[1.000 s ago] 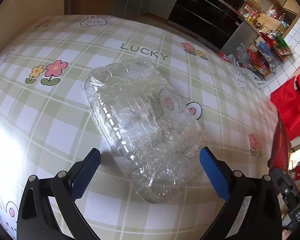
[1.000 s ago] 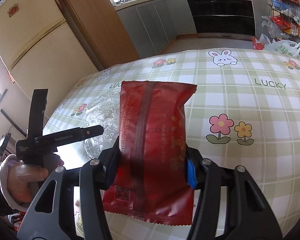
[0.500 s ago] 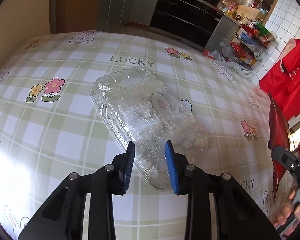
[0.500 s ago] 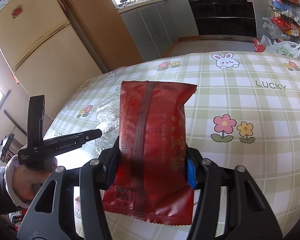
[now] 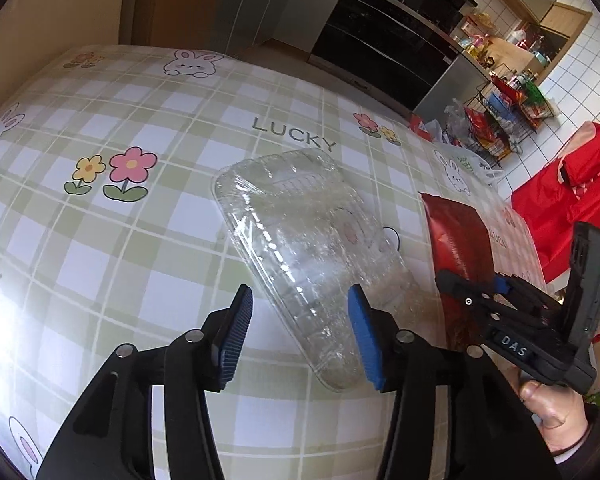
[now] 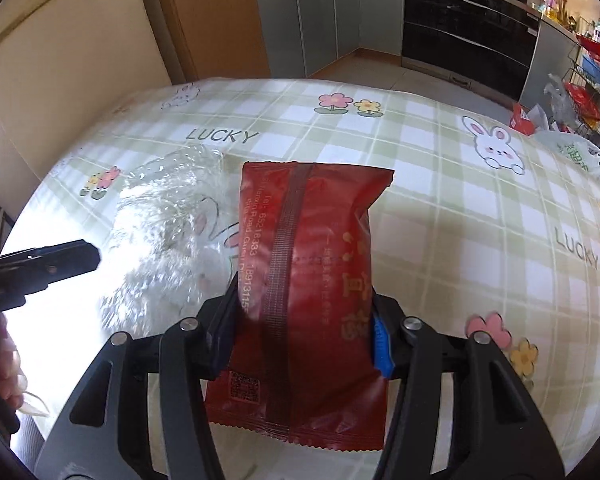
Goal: Collect trash
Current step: 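Move the left tool to the clear plastic container while the right tool holds the packet, then grasp the clear plastic container edge with the left tool and lift it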
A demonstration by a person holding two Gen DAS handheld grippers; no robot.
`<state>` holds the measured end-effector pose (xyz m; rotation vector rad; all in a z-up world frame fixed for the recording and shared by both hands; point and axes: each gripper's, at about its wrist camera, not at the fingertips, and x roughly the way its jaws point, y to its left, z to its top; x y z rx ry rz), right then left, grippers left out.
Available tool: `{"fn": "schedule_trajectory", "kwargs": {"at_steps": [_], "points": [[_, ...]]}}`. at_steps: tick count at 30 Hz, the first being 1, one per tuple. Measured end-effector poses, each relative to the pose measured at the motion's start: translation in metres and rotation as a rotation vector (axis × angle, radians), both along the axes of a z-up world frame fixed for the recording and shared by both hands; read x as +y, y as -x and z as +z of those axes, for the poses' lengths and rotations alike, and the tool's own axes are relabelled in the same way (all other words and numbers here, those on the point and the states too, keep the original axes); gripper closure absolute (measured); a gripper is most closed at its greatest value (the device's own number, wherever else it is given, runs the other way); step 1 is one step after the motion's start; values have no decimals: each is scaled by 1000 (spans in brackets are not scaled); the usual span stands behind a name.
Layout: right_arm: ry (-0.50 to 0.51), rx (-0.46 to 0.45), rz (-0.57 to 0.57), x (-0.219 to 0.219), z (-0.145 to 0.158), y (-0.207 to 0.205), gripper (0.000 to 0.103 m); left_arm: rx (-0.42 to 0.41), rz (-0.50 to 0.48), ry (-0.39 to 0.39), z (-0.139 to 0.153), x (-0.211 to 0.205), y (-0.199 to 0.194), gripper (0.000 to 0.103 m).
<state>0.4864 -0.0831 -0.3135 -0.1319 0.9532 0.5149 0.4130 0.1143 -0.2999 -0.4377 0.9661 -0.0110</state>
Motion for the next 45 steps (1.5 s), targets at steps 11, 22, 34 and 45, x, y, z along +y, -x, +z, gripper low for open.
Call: {"fn": "schedule_trajectory", "kwargs": {"at_steps": [11, 22, 34, 45], "points": [[119, 20, 163, 49, -10, 26, 49, 10, 61, 100, -16, 42, 2, 44], [101, 26, 163, 63, -11, 48, 53, -7, 159, 380, -22, 70, 11, 38], [-10, 100, 64, 29, -11, 73, 53, -96, 54, 481, 16, 44, 46, 38], [-57, 107, 26, 11, -13, 83, 54, -171, 106, 698, 21, 33, 57, 43]]}}
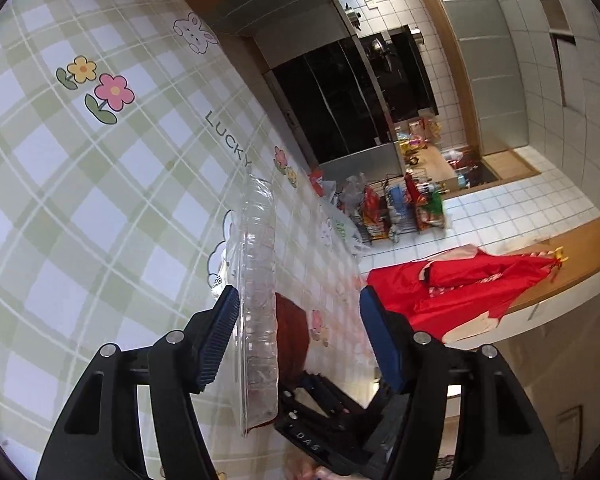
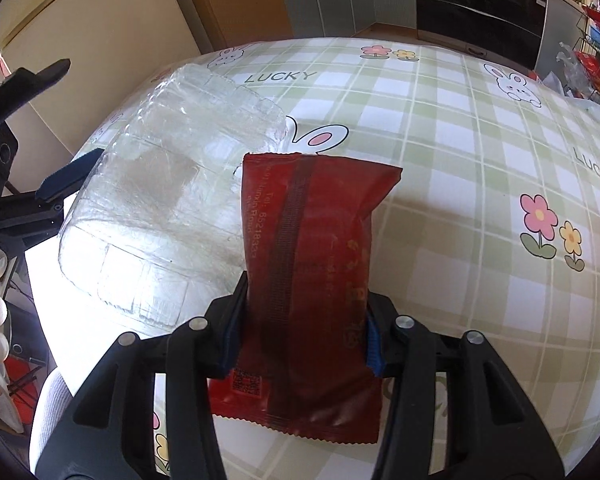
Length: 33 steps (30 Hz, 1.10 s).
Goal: Collect trash
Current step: 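Grasp the clear plastic container edge with the left tool and lift it, then carry the container over the bin and open the left tool while the right tool holds the packet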
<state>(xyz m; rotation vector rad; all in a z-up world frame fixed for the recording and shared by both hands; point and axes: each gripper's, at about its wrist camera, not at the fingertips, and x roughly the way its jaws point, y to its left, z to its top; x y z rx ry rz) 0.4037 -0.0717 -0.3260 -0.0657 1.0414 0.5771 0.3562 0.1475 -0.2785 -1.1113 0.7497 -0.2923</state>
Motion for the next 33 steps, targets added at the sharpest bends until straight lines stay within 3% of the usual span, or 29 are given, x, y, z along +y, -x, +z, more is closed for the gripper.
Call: {"fn": "schedule_trajectory", "kwargs": {"at_steps": [1, 4, 8, 12, 13, 14, 15, 16, 22, 33], "points": [[-2, 1, 0, -2, 0, 0, 54, 0, 2, -10, 1, -1, -1, 44], [-12, 2, 0, -5, 0, 2, 55, -16, 21, 59, -1, 1, 0, 44], [-21, 7, 0, -6, 1, 2, 54, -15, 24, 251, -16, -1, -2, 44], [-28, 12, 0, -7, 2, 2, 54, 1, -15, 152, -15, -17, -3, 46], [-25, 10, 1, -6, 2, 2, 54, 11, -24, 122, -16, -22, -4, 57], [-22, 10, 2, -6, 2, 3, 54, 33, -35, 77, -16, -25, -6, 76], [-21, 10, 0, -6, 2, 2, 54, 52, -41, 46, -17, -28, -7, 87], [-22, 14, -5, -7, 2, 3, 54, 52, -34, 25, -16, -28, -6, 90], [-47, 11, -61, -28, 14, 10, 54, 28, -29, -56, 2, -23, 1, 92], [-141, -128, -110, -80, 102, 79, 54, -119, -104, -230, 86, -32, 66, 92]]}}
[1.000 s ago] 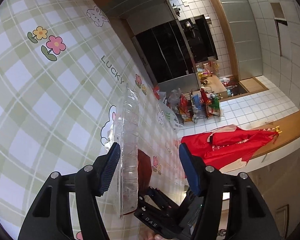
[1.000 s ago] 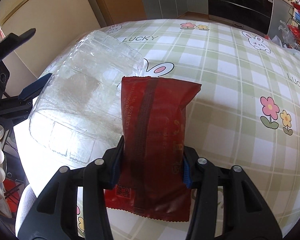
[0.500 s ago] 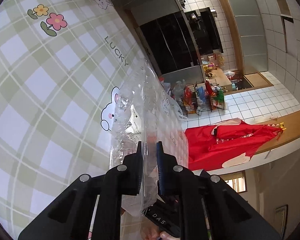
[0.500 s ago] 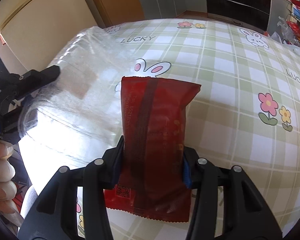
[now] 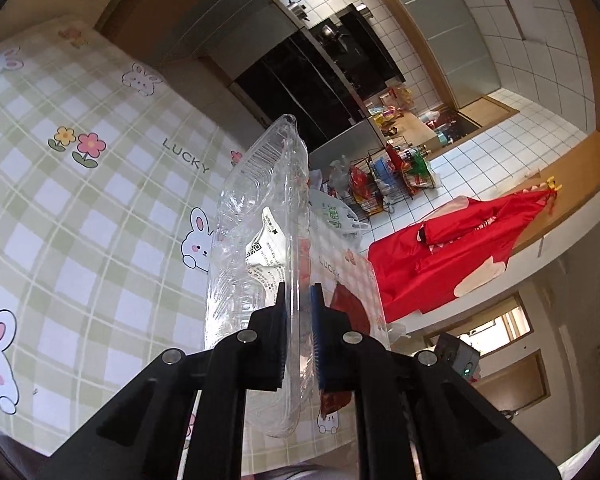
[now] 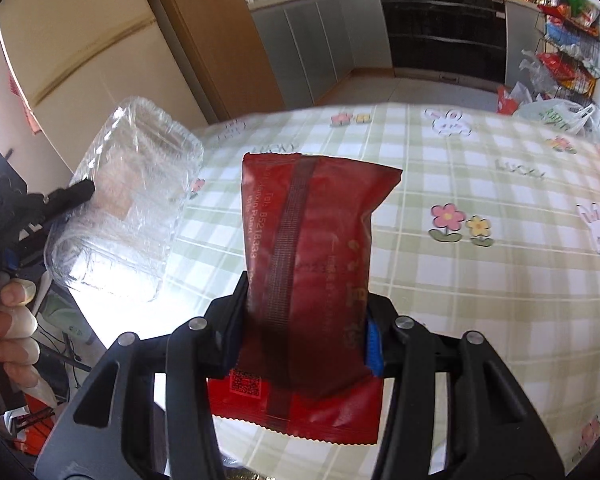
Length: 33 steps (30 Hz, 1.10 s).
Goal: Collect trash
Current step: 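Carry the container over the bin and open the left tool while the right tool holds the packet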
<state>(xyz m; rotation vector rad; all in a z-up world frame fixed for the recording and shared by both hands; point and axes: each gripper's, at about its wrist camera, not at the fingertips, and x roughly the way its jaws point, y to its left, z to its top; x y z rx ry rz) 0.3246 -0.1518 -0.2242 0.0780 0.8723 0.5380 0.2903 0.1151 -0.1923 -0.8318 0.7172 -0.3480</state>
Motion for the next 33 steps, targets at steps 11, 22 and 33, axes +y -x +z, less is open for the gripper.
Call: {"fn": "schedule_trajectory", "kwargs": {"at_steps": [11, 22, 33], "points": [[-81, -133, -86, -47, 69, 127, 54, -54, -134, -195, 35, -40, 121, 92], [-238, -168, -159, -103, 91, 221, 54, -52, -280, -188, 26, -75, 215, 92], [-264, -177, -178, -116, 90, 220, 54, 9, -431, -243, 1, -117, 202, 92]]}}
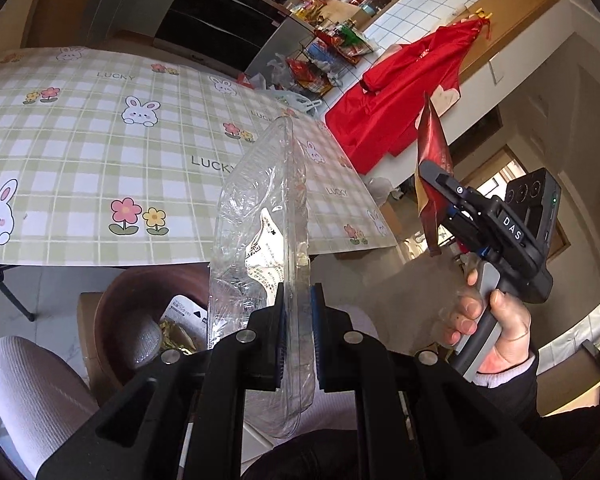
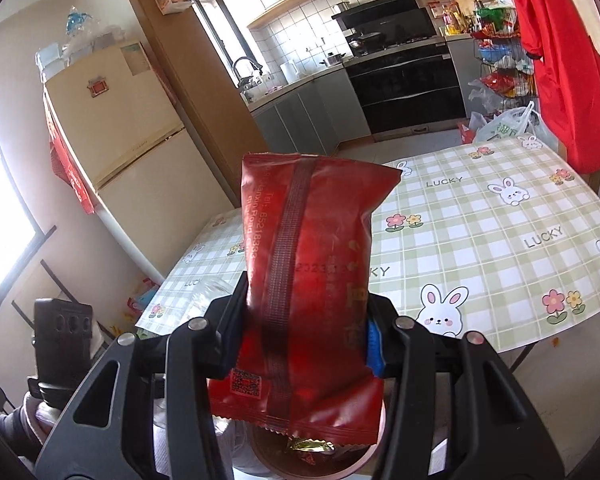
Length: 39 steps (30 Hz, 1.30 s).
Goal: Collect trash
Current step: 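Carry the container over the bin and open the left tool while the right tool holds the packet, then lower the red packet into the bin and open the right tool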
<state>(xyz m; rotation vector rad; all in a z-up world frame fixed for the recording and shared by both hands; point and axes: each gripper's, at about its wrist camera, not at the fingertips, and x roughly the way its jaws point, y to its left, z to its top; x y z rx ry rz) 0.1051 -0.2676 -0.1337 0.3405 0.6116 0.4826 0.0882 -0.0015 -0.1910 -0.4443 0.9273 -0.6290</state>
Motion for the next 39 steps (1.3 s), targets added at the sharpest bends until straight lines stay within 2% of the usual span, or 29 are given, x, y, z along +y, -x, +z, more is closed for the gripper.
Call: {"fn": "schedule_trajectory", "kwargs": {"at_steps": [4, 13, 15, 16, 17, 19, 21, 23, 27, 33, 39], "points": [[-1, 7, 2, 2, -4, -7, 54, 26, -34, -28, -11, -10, -11, 92], [-6, 48, -16, -3, -20, -16, 54, 78, -71, -29, -30, -23, -22, 91], [-3, 53, -13, -1, -22, -16, 54, 78, -56, -37, -32, -21, -24, 81], [-2, 56, -11, -1, -23, -17, 54, 79, -44, -43, -33, -19, -24, 59], [0, 58, -10, 0, -24, -17, 54, 79, -33, -44, -33, -17, -25, 42], [3, 61, -5, 1, -24, -16, 54, 75, -18, -53, -33, -14, -26, 40], [12, 63, -2, 3, -25, -16, 54, 54, 15, -103, -31, -10, -26, 37], [33, 60, 5, 7, -26, -14, 53, 23, 57, -144, -27, -3, -25, 30], [70, 62, 32, 15, -28, -11, 53, -49, 179, -169, -13, 23, -20, 21], [118, 79, 114, 39, -35, -7, 53, -132, 345, -182, 11, 63, -14, 14], [205, 109, 239, 78, -45, 0, 53, -226, 459, -255, 33, 90, -2, 7]]}}
